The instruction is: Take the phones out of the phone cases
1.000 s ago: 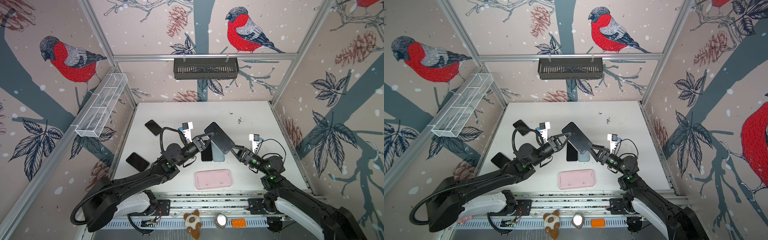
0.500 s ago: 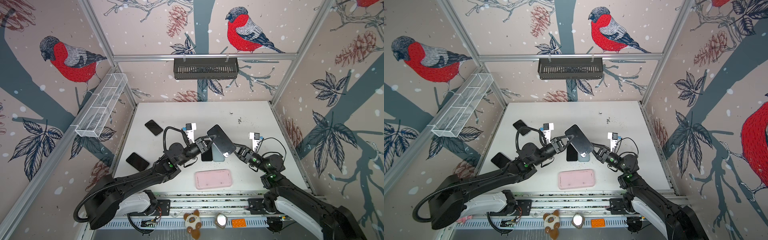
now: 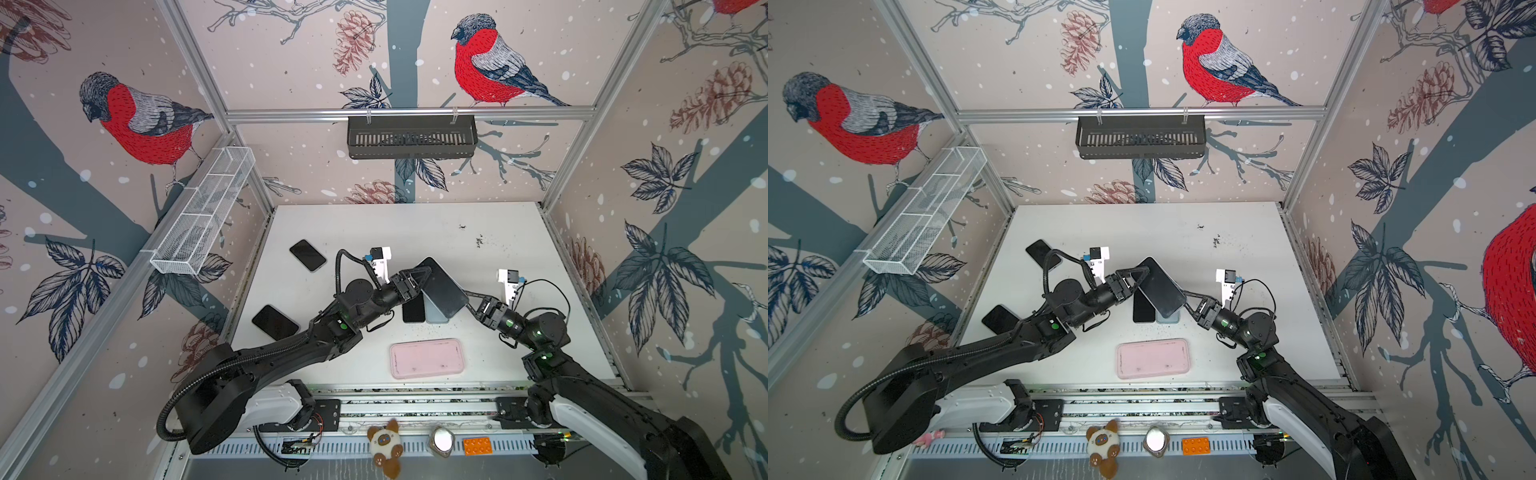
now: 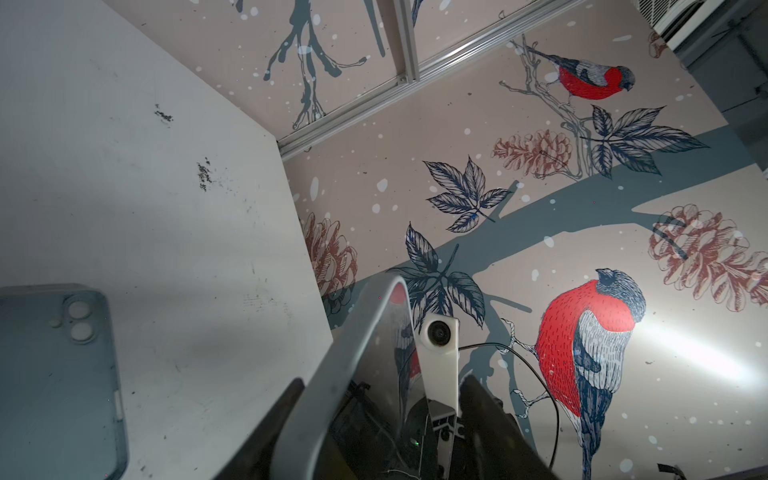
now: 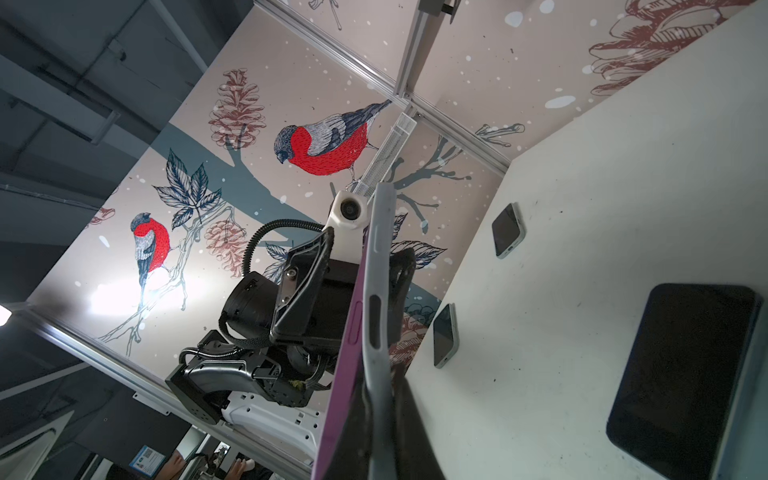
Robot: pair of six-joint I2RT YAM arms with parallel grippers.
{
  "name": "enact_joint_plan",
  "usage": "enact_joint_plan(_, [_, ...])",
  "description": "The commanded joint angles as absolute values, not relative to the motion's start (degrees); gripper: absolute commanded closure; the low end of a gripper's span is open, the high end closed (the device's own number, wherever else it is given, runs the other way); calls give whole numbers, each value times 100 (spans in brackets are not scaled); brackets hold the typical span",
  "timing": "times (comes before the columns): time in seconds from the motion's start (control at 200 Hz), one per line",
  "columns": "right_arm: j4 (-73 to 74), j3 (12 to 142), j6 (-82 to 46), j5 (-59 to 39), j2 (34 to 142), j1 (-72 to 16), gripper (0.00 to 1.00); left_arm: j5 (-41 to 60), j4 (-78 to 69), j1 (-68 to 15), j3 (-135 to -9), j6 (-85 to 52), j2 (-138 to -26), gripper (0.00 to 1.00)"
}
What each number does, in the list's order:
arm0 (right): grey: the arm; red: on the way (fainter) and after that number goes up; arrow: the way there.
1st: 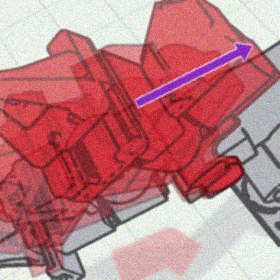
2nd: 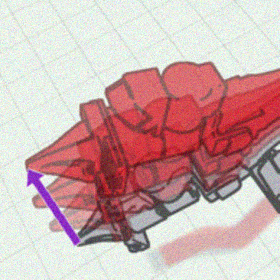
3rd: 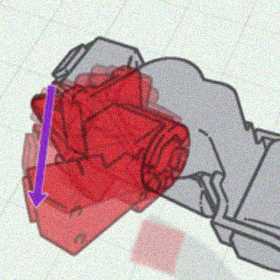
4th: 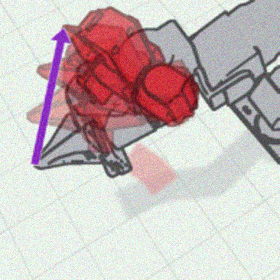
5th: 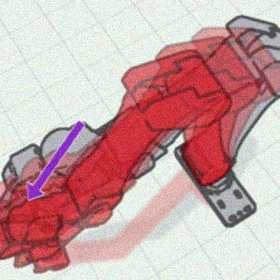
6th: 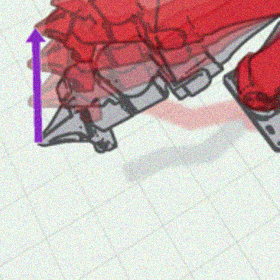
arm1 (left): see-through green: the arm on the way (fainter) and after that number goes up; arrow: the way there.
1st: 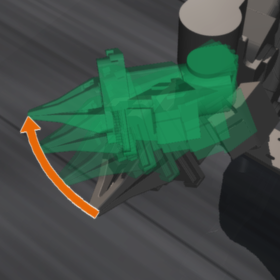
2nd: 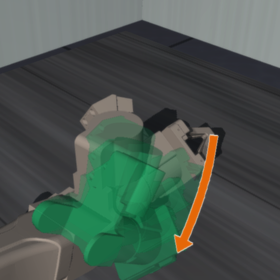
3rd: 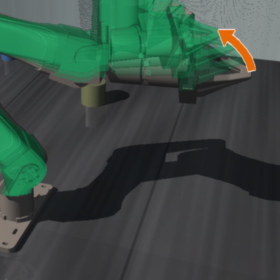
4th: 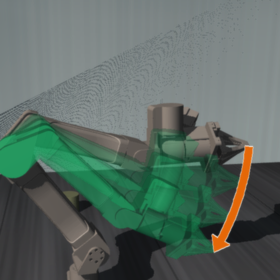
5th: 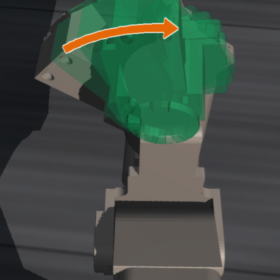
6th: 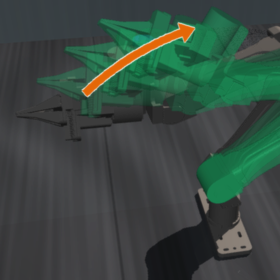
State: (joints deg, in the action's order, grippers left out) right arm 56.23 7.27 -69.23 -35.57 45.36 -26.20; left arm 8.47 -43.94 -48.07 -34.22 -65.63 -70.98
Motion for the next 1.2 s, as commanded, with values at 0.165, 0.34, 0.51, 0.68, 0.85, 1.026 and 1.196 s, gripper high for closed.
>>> enact_joint_plan(0.165, [4991, 774, -7182, -3191, 4520, -2563, 99, 345, -3731, -4781, -3640, -6191, -7137, 6])
enact_joint_plan(0.34, [4661, 669, -7333, -2986, 4567, -2447, 100, -190, -3048, -4839, -3641, -5865, -6711, 1])
enact_joint_plan(0.51, [4598, 534, -7495, -2873, 4709, -2255, 100, -1019, -2013, -5331, -4046, -4934, -6369, 1])
enact_joint_plan(0.68, [4550, 510, -7531, -2806, 4728, -2188, 100, -2005, -752, -6216, -4905, -3618, -6549, 6])
enact_joint_plan(0.85, [4454, 531, -7531, -2768, 4705, -2140, 100, -2770, 354, -7121, -5830, -2609, -7319, 12])
enact_joint_plan(1.026, [4412, 537, -7516, -2773, 4717, -2134, 100, -3359, 1273, -7583, -6693, -2312, -8219, 15])
enact_joint_plan(1.196, [4384, 542, -7517, -2777, 4696, -2119, 100, -3361, 1489, -7698, -7083, -2132, -8699, 21])
